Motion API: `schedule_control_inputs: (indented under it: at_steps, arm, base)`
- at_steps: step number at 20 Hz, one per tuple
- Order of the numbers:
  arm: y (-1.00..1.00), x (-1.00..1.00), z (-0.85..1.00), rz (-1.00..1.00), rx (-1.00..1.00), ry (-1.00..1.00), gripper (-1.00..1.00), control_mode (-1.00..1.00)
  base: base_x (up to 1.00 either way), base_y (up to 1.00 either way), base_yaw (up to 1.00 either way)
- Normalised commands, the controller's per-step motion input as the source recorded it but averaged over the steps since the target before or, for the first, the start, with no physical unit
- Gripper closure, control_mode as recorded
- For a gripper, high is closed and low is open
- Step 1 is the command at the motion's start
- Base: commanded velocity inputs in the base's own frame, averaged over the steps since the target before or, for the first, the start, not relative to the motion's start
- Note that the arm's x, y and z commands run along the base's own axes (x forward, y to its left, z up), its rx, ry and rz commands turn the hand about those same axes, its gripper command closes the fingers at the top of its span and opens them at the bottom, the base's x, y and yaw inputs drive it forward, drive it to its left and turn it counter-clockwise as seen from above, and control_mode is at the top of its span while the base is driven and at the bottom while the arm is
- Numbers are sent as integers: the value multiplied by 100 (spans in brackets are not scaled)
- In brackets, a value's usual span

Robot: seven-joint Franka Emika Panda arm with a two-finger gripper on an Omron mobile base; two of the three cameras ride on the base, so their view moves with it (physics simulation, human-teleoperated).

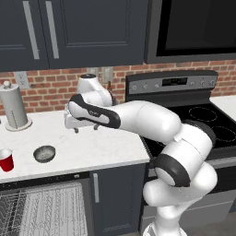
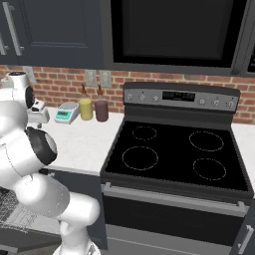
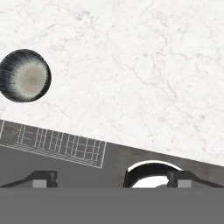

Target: Pick up the cup and bowl from the counter, place them in the dishwasher, and close the dishwasher door.

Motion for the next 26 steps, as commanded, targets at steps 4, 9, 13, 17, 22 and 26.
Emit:
schedule_control_inputs:
  at_steps: [4, 9, 13, 17, 22, 26]
  arm:
    - [8, 10, 0, 4, 0, 4, -100, -100]
    - [9, 7, 0, 2, 0, 1, -100, -100]
    - [17, 5, -1, 0, 0, 0, -100, -100]
    - [8, 11, -4, 0, 0, 0, -100, -100]
    - [12, 8, -12, 0, 0, 0, -100, -100]
    - [84, 3, -32, 0, -5, -1, -100, -100]
  base:
    - [0, 0, 0]
    - [0, 0, 0]
    - [0, 0, 0]
    - [0, 0, 0]
    - [0, 0, 0]
    - [0, 0, 0]
